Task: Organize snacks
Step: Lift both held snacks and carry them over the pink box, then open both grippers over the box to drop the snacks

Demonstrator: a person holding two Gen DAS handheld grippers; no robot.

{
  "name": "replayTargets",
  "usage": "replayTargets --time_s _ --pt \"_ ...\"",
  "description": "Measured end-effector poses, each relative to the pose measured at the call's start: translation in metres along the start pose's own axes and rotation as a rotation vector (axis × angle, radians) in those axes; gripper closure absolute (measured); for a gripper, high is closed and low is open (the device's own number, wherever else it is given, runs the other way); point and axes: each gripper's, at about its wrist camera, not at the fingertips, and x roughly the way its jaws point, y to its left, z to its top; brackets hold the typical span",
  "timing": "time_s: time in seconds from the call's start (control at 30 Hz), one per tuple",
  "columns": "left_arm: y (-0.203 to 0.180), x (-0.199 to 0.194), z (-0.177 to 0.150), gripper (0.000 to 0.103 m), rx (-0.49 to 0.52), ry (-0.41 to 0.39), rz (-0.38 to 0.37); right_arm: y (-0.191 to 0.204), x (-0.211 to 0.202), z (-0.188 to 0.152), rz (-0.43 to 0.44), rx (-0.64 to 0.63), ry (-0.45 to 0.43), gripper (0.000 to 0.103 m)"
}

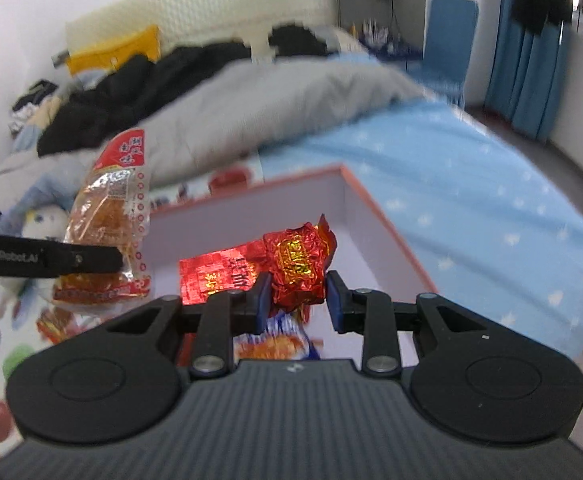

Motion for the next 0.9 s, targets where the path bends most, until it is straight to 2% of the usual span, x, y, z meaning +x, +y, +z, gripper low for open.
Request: replayTargets --time_s 0.2,0.47,0.5,0.53,0.6,0.7,0.77,0.9 --pt "0.003 0.038 -0.014 0.077 0.005 0.084 0.018 -0.003 0.037 -0.022 0.017 0.018 0.097 0.071" --pt "0.007 0.049 -0.015 0.076 0.010 0.115 0.036 -0.004 0.053 -0.034 0.029 0.048 0.125 0.070" --pt "0.007 0.048 -0.015 0.070 0.004 0.118 0.040 -0.004 0.052 -0.034 0.026 0.044 0.127 0.070" --pt "0.009 0.048 -0.014 0.058 -0.007 0.121 0.044 -0.004 0.051 -0.034 0.026 0.042 0.128 0.070" --pt "0.013 0.045 -0.013 0.048 -0.033 0.108 0.051 -0.003 0.050 -0.032 0.035 0.047 0.126 0.070" --pt "0.013 0.036 -0.010 0.047 -0.034 0.092 0.044 -0.004 0.045 -0.029 0.043 0.059 0.113 0.068" --pt "0.013 0.029 -0.008 0.047 -0.026 0.076 0.046 -0.003 0.040 -0.026 0.043 0.063 0.097 0.057" --pt "0.012 0.005 -0.002 0.047 -0.019 0.026 0.038 0.002 0.026 -0.018 0.053 0.062 0.059 0.056"
